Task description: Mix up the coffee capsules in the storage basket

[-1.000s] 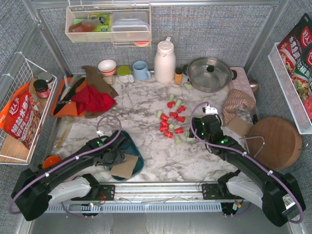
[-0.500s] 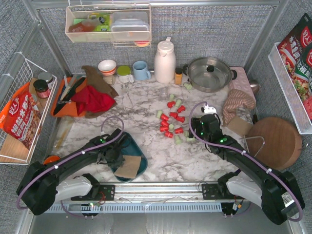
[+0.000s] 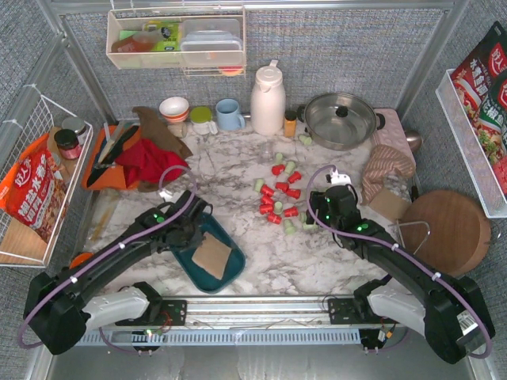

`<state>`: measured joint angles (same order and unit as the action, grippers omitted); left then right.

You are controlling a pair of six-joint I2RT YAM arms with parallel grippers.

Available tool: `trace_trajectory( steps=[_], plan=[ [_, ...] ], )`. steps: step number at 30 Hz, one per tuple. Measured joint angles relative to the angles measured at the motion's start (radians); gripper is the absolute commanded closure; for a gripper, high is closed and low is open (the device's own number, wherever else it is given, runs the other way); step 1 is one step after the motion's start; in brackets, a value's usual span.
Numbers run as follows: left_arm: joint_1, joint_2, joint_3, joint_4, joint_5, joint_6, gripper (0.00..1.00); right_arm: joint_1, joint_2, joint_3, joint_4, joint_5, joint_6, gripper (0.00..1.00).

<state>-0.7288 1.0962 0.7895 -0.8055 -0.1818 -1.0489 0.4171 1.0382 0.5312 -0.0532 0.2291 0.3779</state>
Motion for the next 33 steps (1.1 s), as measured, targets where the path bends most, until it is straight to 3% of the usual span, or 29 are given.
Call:
trace_trajectory(
  steps=[8,15,24,33],
  plan=[
    [0.0,-0.017,0.1,-0.026,-0.107,0.054,1.0,0.0,0.001,0.0,-0.003,0.0,0.0,0.27],
    [-0.002,-0.043,0.187,0.174,-0.086,0.322,1.0,0.002,-0.081,-0.047,0.072,-0.095,-0.039,0.26],
    [-0.004,0.008,0.218,0.447,0.15,0.786,1.0,0.038,-0.256,-0.121,0.238,-0.311,-0.219,0.27],
    [-0.062,0.008,0.156,0.613,0.498,1.165,1.0,0.098,-0.15,-0.009,0.288,-0.607,-0.398,0.33]
  ],
)
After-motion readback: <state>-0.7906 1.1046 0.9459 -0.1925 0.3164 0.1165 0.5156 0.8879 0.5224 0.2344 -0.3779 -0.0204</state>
